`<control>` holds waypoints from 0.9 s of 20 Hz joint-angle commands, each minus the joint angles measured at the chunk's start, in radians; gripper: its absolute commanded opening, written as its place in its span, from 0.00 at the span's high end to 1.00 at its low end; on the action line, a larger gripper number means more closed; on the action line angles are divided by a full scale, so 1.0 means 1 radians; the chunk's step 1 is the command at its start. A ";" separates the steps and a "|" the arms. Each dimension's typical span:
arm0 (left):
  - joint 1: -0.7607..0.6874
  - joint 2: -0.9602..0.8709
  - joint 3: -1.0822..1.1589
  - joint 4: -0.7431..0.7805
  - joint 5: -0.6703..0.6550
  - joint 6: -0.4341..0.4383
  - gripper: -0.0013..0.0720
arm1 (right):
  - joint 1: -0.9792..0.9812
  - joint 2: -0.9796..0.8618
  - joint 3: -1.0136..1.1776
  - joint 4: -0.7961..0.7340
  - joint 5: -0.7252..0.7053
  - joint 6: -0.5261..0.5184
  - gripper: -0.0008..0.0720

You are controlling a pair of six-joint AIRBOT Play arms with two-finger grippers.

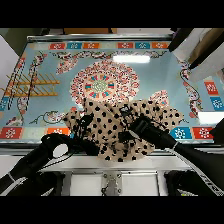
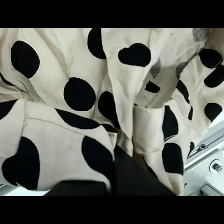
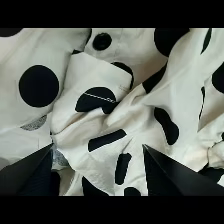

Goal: Fold the clothes and pants, and hang the long-sleeved shirts on hangers.

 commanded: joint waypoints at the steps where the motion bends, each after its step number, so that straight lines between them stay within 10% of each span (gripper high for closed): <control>1: 0.000 -0.006 0.001 0.003 0.006 -0.001 0.97 | 0.009 -0.010 0.017 -0.012 0.005 -0.004 0.19; 14: 0.000 0.054 0.001 0.004 0.008 -0.008 0.97 | 0.037 -0.129 0.093 -0.064 0.050 -0.161 0.22; 18: 0.021 0.054 0.001 0.015 0.001 -0.008 0.97 | 0.037 -0.130 0.092 -0.173 0.156 -0.158 0.98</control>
